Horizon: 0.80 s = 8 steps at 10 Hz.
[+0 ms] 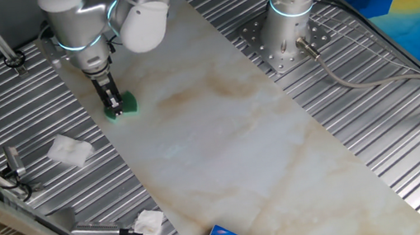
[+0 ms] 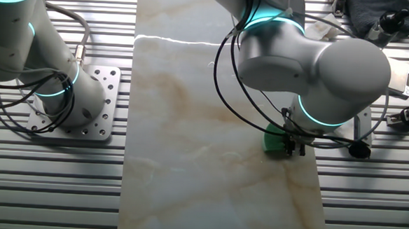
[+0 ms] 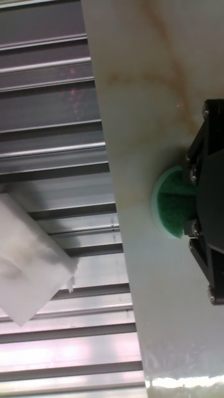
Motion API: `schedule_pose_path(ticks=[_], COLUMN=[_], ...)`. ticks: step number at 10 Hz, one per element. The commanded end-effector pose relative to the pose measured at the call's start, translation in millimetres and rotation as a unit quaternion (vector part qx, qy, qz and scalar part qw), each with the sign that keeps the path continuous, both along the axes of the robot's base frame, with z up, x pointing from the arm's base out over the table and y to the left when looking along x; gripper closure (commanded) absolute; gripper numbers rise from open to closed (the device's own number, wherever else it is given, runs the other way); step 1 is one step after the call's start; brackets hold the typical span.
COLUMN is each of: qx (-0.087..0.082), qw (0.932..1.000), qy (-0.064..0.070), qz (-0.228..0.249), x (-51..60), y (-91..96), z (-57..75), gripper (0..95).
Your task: Clean the tabletop with a sponge
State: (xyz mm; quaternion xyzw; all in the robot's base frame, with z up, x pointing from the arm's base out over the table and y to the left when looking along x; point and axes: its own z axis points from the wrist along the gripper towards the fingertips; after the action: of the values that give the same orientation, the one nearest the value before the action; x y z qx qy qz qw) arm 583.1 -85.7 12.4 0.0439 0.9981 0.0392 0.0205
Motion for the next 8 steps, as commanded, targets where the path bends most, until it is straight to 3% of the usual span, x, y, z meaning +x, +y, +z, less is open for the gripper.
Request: schedule_pose_path(ticks=[1,8], qx=[-0.002,0.000], qw=[0.9981,0.9962], qy=[0.037,0.054], qz=[0.049,0.068], x=[0.2,0.2], y=[0.1,0.1], z=[-0.2,-0.2], gripper=[95.0,95.0])
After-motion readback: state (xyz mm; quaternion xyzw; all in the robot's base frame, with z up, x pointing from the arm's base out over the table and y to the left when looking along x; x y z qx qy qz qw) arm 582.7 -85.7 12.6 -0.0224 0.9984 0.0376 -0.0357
